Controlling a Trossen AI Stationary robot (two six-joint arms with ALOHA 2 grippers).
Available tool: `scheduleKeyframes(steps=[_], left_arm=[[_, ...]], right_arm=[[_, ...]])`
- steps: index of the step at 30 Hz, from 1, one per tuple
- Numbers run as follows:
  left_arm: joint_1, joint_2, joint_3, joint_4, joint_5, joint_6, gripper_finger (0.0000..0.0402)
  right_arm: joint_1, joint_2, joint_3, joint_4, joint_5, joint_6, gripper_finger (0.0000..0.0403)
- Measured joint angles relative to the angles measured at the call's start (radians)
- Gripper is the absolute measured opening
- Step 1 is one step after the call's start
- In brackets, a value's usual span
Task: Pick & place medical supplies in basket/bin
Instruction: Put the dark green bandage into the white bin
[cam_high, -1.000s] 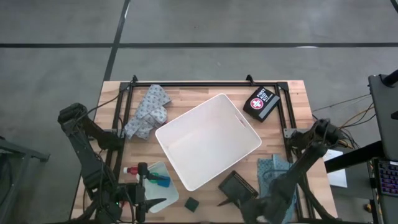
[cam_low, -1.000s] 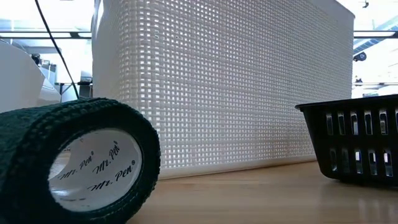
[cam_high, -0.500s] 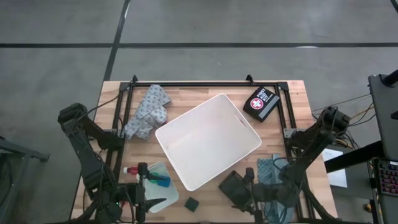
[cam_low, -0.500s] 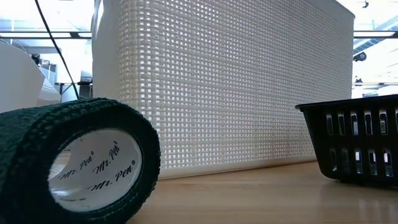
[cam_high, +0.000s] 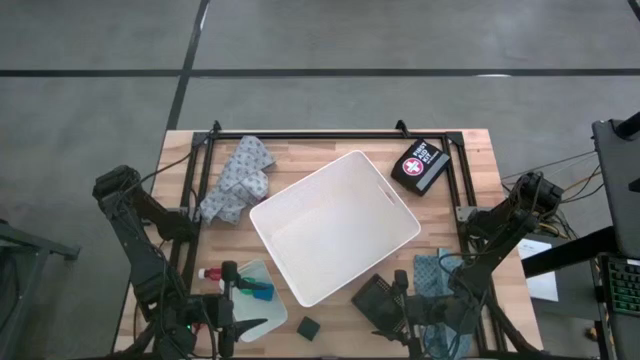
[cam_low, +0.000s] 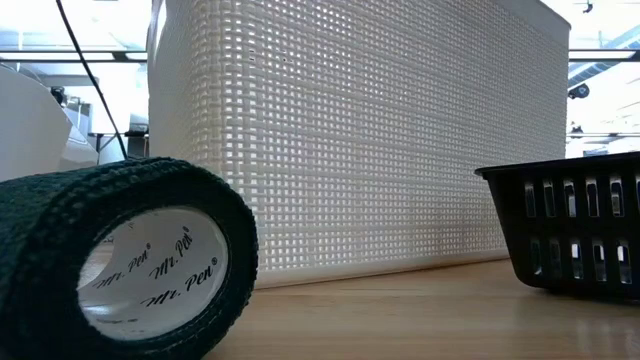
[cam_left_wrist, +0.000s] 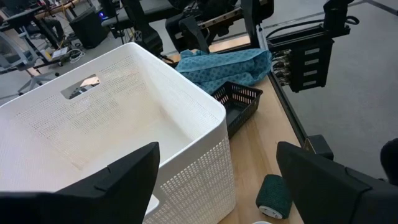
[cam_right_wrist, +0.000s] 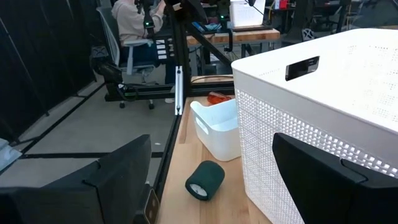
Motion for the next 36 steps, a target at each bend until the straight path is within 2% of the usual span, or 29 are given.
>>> scheduleKeyframes(steps=[12, 17, 22, 32, 36], left_arm=[[0.000, 0.000, 0.000, 0.001, 0.000, -0.009, 0.0328], [0.000, 0.000, 0.000, 0.030, 0.030, -0.217, 0.0328], [0.001, 0.000, 0.001, 0.038, 0.034, -0.267, 0.0328], [0.001, 0.000, 0.001, 0.068, 0.036, -0.521, 0.0328], [0.001, -0.006, 0.002, 0.079, 0.078, -0.474, 0.0328]], right_arm=[[0.000, 0.000, 0.001, -0.001, 0.000, 0.000, 0.0329], [0.000, 0.000, 0.001, -0.002, 0.000, -0.001, 0.0329], [0.000, 0.000, 0.002, -0.005, 0.000, -0.001, 0.0329], [0.000, 0.000, 0.002, -0.006, 0.000, -0.001, 0.0329], [0.000, 0.001, 0.002, -0.006, 0.000, -0.001, 0.0329]])
